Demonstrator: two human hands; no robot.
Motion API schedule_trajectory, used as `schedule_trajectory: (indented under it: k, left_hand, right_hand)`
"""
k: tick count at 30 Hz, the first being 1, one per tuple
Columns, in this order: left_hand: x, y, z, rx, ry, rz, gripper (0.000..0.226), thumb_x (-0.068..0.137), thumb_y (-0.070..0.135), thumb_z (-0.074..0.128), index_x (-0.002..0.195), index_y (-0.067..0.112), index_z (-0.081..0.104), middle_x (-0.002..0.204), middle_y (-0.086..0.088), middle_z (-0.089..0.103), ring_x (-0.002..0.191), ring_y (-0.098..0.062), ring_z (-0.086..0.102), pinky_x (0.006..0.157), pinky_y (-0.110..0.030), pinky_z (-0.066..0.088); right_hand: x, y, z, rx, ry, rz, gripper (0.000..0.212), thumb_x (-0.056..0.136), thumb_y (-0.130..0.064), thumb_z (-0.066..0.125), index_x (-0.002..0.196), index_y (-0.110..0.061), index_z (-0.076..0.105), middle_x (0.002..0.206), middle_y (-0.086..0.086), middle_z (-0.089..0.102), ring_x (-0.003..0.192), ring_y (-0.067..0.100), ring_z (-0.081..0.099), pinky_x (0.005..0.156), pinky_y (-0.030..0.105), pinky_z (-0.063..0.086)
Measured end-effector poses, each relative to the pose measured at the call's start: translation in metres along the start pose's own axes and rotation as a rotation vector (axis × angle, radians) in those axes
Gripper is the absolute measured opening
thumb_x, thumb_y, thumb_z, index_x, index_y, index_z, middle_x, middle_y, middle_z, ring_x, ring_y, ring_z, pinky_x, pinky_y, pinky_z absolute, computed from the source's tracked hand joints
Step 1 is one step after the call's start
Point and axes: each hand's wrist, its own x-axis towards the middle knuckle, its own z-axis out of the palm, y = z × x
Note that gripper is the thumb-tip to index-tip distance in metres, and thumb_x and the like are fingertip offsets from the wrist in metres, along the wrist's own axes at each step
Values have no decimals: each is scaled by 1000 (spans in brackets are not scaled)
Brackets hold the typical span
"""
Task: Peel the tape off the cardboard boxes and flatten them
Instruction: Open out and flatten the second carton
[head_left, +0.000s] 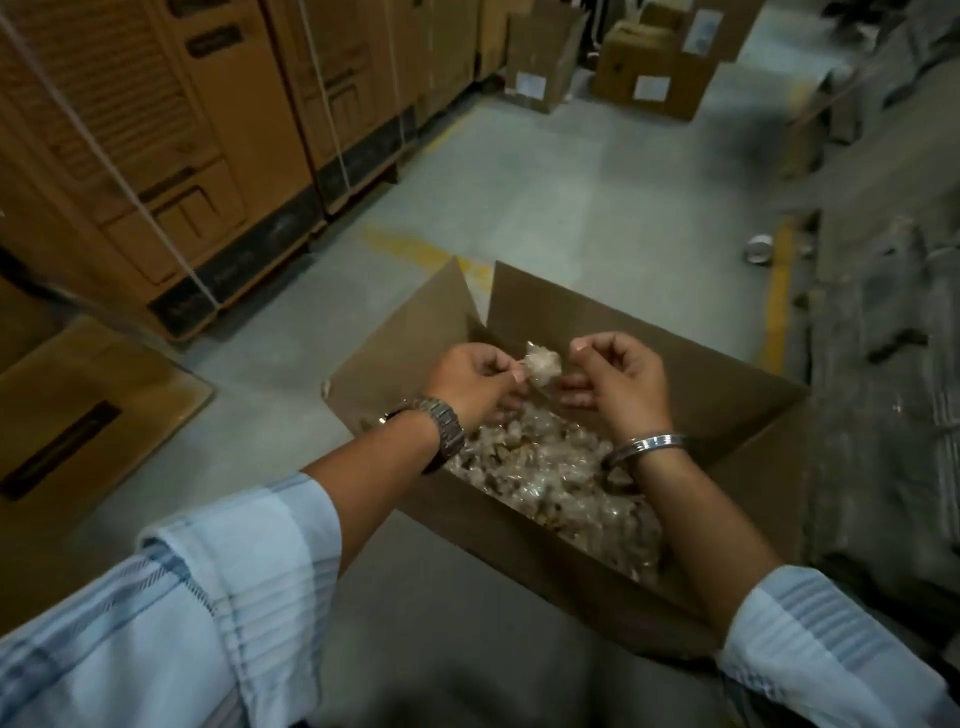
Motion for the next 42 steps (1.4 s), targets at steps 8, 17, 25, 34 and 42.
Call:
schedule_trajectory:
  k: [8, 17, 25, 34, 42]
  left_hand:
    - [17, -10, 24, 39, -136, -43, 22, 97, 17, 65, 118, 18, 70, 108, -3, 75, 98, -13, 73, 87, -35, 60]
    - [-28, -24, -99, -10, 67, -93, 10, 97, 16, 64, 100, 20, 72, 109, -8, 76, 92, -19, 71, 85, -38, 55]
    - [-159, -91, -302, -116, 511, -131, 13, 98, 19, 63, 108, 17, 71, 109, -4, 76, 86, -15, 70, 78, -32, 54]
    - [-349, -231, -430, -319, 970, -256, 16, 97, 19, 65, 105, 7, 72, 102, -9, 75, 90, -22, 67, 73, -29, 51]
    - [-367, -360, -488, 131, 1035, -385, 39, 88, 35, 74, 125, 28, 64, 131, 6, 54, 113, -11, 54, 93, -28, 46]
  right_hand:
    - [13, 21, -43, -107, 214, 7, 16, 92, -19, 70, 78, -17, 64, 78, 4, 65, 61, 10, 56, 53, 28, 51]
    - [-17, 22, 89, -102, -170, 26, 14, 93, -16, 69, 80, -10, 66, 66, 3, 61, 60, 17, 55, 49, 26, 45]
    - [-133, -9, 310, -261, -768, -108, 10, 91, -18, 69, 83, -13, 67, 72, 1, 64, 62, 15, 62, 49, 27, 48]
    - [-297, 16, 515, -478, -1226, -301, 8, 90, -25, 71, 90, -17, 70, 82, -7, 68, 82, 18, 68, 74, 38, 56]
    - [-339, 107, 615, -1036, -1236, -737, 66, 85, -53, 69, 142, -28, 47, 141, 2, 48, 127, 26, 46, 100, 41, 48]
